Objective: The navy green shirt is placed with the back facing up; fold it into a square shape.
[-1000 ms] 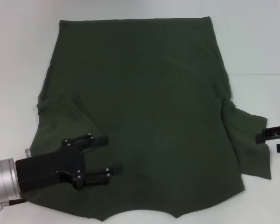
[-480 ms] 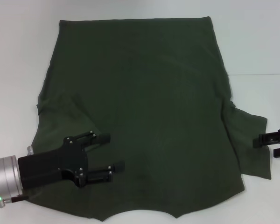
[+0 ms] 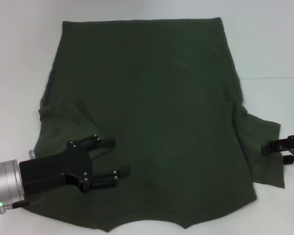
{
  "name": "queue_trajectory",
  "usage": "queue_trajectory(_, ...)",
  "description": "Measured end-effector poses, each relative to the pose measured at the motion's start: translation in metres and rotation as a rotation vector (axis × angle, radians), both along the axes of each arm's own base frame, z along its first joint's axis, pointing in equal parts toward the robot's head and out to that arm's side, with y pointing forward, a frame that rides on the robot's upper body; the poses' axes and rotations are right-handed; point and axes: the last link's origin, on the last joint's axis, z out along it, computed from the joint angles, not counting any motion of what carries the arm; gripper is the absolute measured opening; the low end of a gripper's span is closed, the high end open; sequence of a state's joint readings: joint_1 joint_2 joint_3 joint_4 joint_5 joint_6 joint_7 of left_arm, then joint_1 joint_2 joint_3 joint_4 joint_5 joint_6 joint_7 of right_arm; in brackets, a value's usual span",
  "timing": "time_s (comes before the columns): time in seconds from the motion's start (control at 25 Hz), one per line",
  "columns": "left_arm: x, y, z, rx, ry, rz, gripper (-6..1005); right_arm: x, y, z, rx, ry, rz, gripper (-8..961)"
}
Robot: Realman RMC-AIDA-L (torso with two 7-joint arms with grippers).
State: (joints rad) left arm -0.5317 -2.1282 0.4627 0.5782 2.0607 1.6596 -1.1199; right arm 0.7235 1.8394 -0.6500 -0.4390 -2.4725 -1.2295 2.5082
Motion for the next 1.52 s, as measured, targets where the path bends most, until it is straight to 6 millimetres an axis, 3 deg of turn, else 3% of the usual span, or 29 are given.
queue_trajectory(0.92,0.006,0.005,-0.001,-0.006,0.007,-0.019,859,-0.004,0.001,-0.012,-0.012,0.002,0.006,842)
queue_trajectory(1.36,0.006,0.006,-0.001,-0.006,0.008,-0.020,859,0.000,0.000,-0.011,0.011,-0.002,-0.006,393)
queue_trajectory(1.52,0.006,0.006,-0.002,-0.005,0.008,-0.018,859,0.001,0.000,-0.011,0.012,-0.008,0.002,354)
